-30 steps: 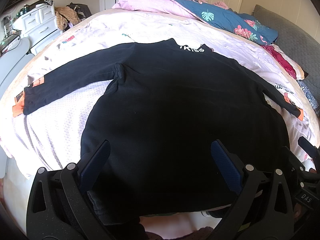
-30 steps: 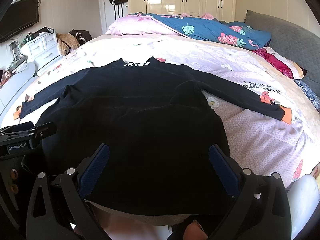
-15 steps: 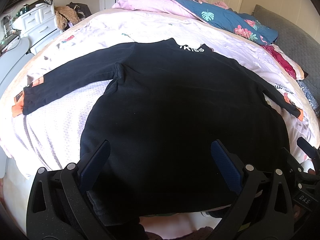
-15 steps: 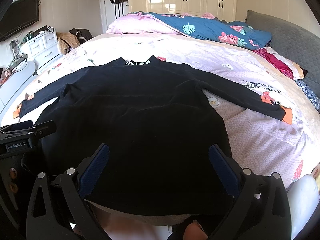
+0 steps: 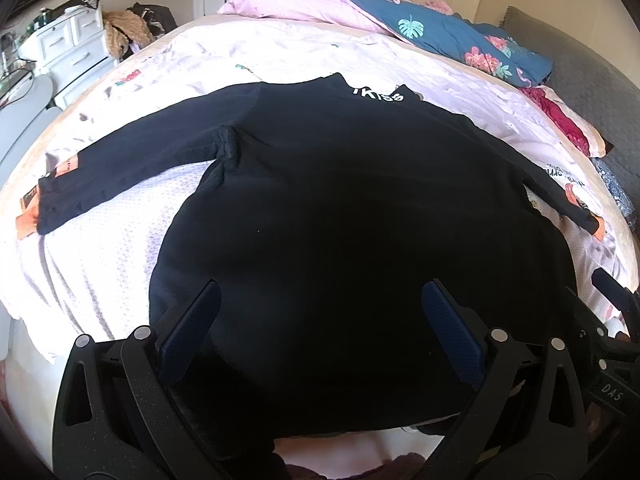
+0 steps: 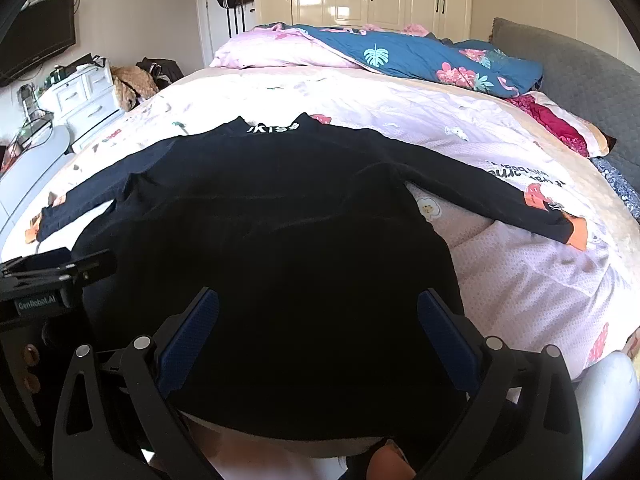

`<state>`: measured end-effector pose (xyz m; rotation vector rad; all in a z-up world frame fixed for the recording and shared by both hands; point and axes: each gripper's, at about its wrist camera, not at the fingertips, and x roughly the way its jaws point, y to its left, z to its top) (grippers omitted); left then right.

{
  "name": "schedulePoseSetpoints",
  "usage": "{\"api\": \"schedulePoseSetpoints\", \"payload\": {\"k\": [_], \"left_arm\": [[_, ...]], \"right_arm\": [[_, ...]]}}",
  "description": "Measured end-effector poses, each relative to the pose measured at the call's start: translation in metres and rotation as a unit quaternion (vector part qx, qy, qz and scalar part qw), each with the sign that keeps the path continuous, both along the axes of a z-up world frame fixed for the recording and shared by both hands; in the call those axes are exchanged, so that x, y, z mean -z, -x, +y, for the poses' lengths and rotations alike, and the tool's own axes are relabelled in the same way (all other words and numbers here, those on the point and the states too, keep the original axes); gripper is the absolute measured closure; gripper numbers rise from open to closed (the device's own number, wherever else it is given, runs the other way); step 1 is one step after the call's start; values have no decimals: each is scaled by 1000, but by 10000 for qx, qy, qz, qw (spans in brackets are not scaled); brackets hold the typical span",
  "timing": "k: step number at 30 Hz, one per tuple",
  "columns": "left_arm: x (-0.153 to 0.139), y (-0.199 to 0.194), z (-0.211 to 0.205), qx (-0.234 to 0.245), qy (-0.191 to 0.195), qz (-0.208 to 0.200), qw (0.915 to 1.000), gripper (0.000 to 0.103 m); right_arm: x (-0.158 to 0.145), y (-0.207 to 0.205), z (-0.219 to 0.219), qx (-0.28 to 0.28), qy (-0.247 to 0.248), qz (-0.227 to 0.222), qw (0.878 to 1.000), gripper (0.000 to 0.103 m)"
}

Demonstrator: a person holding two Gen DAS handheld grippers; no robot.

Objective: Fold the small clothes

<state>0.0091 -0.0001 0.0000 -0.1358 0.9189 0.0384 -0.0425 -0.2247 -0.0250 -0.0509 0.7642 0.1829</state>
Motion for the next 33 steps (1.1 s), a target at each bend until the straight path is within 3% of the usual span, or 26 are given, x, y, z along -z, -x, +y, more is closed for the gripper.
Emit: {"api": "schedulePoseSetpoints", "payload": {"k": [33], "left_arm": [[-44,-106,-17,122,46,-209,9997,9]], "right_arm": [[-45,-95,-26,858,-363,-111,9956,4]]}}
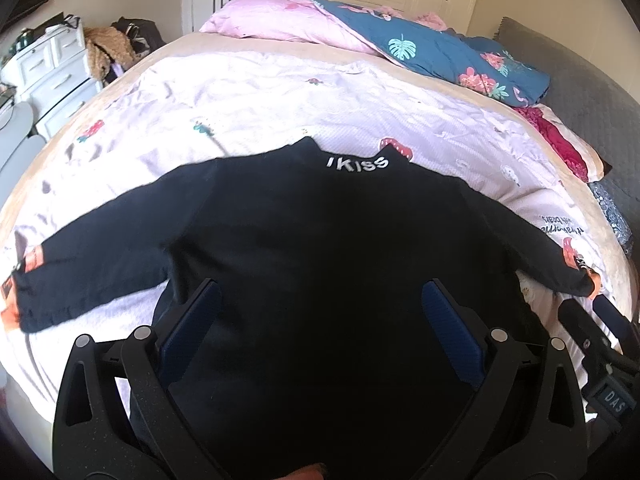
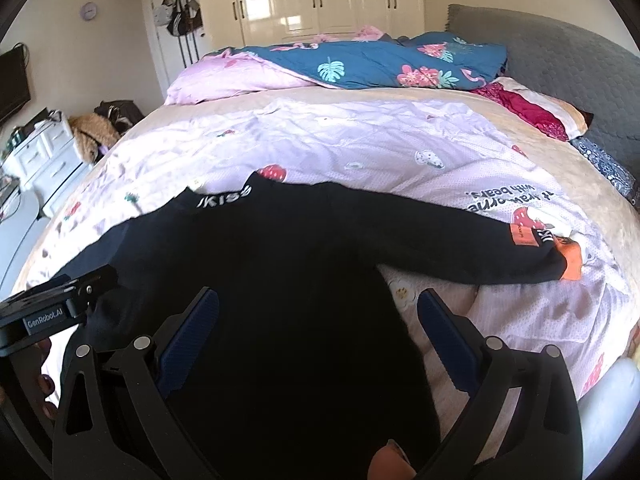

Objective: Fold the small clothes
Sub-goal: 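Move the right gripper to the orange sleeve cuff and grasp it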

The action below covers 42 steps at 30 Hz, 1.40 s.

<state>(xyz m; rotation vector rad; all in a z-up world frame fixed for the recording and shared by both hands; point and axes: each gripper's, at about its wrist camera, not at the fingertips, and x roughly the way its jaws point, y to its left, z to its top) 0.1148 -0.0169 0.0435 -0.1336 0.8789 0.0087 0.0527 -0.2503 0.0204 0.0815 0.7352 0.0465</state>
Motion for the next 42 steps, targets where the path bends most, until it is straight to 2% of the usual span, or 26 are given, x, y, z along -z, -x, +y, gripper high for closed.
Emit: {"api": "schedulePoseSetpoints", "payload": {"k": [8,16,19,28,35,42], "left_arm": [[-10,-28,-8,31,30,-4,10000,9],[-6,-56,-25,133,0,57,9999,9],[-3,-69,-34,199,-59,100,9997,9],[14,-102,-63,515,-73,244,9983,9],[34,-120,-67,670,-47,326,9972,9],[45,-127,-72,809,0,332,9962,9]], "right_arm": [[-18,-25,-18,436,-141,-140,9989,4],[-33,-53,-39,902,-307,-277,9951,4],[-35,-62,-52,1217,-462,-372,9908,4],[-27,-93,-90,1898,-769,-264,9785,4],[-21,-107,-130,2540,-909,-328,9624,4],[3,-104,-169,3079,-936,-200,9466,4]]}}
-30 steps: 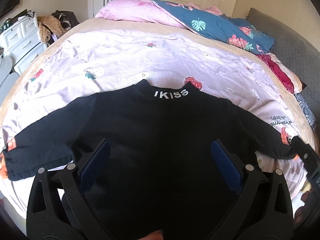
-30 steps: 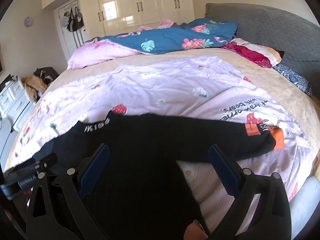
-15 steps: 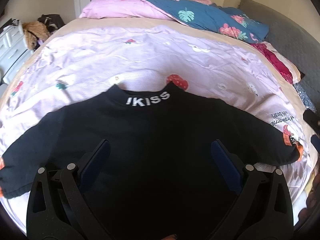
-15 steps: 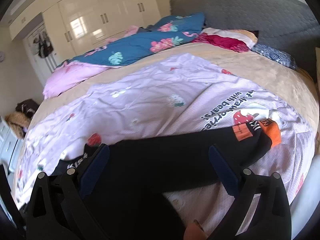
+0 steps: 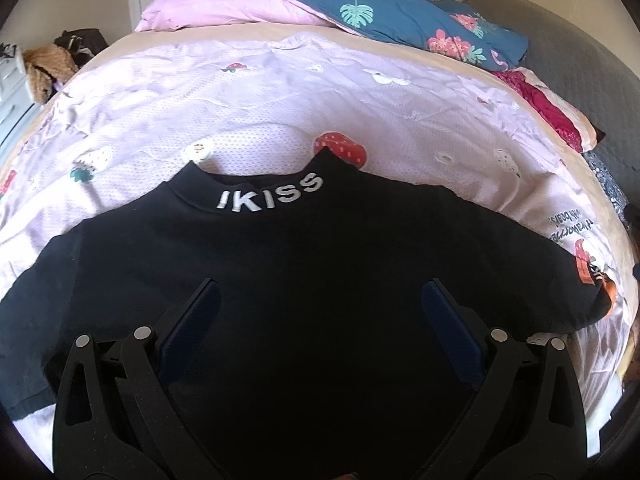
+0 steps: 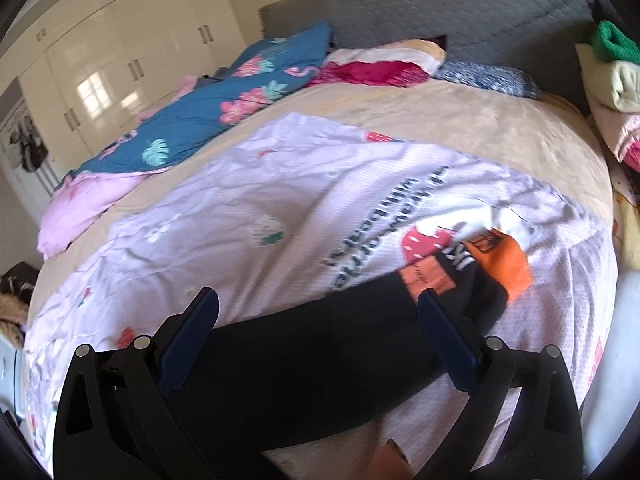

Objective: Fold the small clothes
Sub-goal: 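Move the right gripper to the orange sleeve cuff and grasp it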

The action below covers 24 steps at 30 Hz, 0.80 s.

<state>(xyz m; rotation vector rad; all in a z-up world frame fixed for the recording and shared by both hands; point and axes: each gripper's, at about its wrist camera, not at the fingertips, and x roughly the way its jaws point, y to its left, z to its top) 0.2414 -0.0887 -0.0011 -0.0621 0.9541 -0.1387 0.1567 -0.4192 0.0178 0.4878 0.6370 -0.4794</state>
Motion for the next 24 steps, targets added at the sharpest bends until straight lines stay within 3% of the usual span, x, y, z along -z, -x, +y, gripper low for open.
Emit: {"api": "schedulePoseSetpoints", "payload": {"k": [11,24], "left_arm": [[7,10,-34,585,-15,-99,9982,9],[17,23,-58,1068,5,-53,9943,9]], "right_arm": [[31,17,-47,754,-301,233,9964,4],[74,32,-103,1616,-967,558,9805,4]]}}
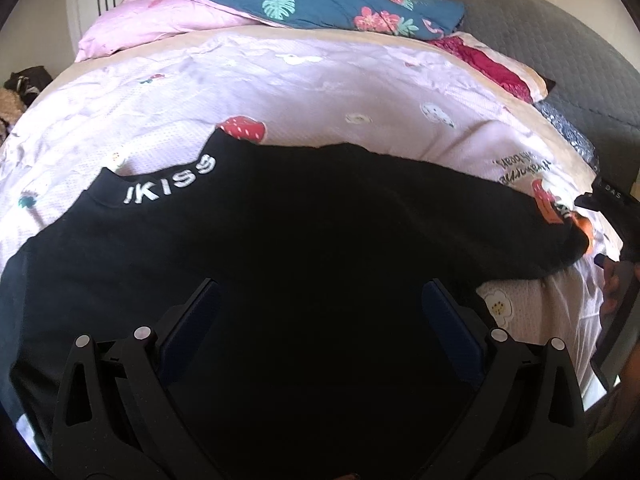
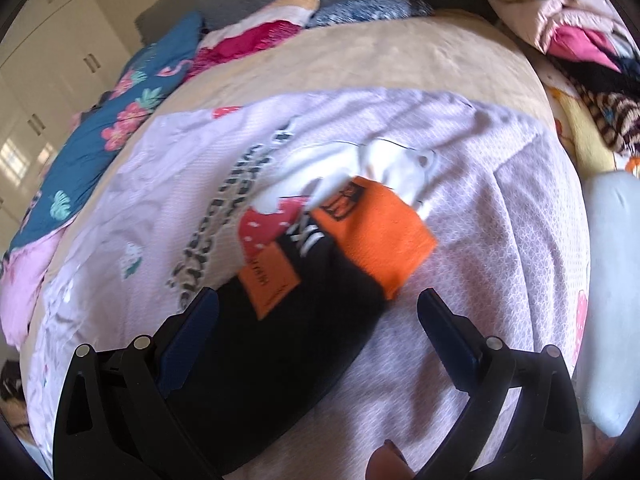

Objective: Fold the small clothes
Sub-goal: 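Move the right gripper to the orange sleeve cuff and grasp it, then lift the sleeve with the right gripper and carry it across the shirt body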

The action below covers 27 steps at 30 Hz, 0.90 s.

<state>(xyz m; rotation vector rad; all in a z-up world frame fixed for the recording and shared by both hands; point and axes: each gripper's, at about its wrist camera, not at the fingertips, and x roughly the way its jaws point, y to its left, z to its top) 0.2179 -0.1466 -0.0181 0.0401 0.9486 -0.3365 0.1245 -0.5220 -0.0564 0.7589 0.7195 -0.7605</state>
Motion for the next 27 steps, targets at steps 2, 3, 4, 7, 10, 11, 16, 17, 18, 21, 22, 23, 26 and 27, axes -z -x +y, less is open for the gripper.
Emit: {"api": "schedulePoseSetpoints", "payload": {"k": [2,3,4,7,10,11,16,17,18,21,22,23,26,27], "left_arm": [[2,0,1,25,-3,21,10000,9],[1,-1,3,-12,-12,-15,10000,9],[0,-2,7,-62,-20,-50,10000,9],[-5,-4,16,-187,54,-80,9998,9],[-14,-7,28,-334,173,-134,9992,9],[-16,-7,32,-389,187,-165,9989,9],[-31,-8,57,-673,307,-265,9969,9],[-34,-8,61,-733,321,-276,9964,9],[-37,-8,67,-806,325,-293,9958,9],[-44,-8,80,-973,339,-320,9942,9],[-46,-8,83,-1004,367,-331,9937,9],[-48,-8,87,-1032,398,-340,9933,9],[-56,-7,95,-1133,413,-409,9919,9],[-59,-7,98,-1165,393,-434,9915,9]], "right_arm": [[7,-2,-7,13,-99,44,9999,4],[12,-4,-12,-11,-200,50,9998,4],[15,-6,-15,-28,-275,69,9996,4],[23,-7,-24,-58,-426,-79,9990,4],[23,-7,-27,-141,-453,-344,9983,18],[23,-6,-26,-144,-439,-355,9983,38],[17,-2,-26,-209,-334,-539,9978,86],[14,-1,-25,-240,-326,-641,9971,88],[9,1,-23,-302,-274,-749,9964,88],[-3,2,-19,-517,-210,-1087,9925,90],[-9,1,-14,-665,-186,-1256,9897,90],[-13,0,-11,-748,-157,-1345,9880,90],[-32,-2,5,-1124,34,-1671,9795,90],[-38,-3,10,-1262,85,-1789,9757,90]]}}
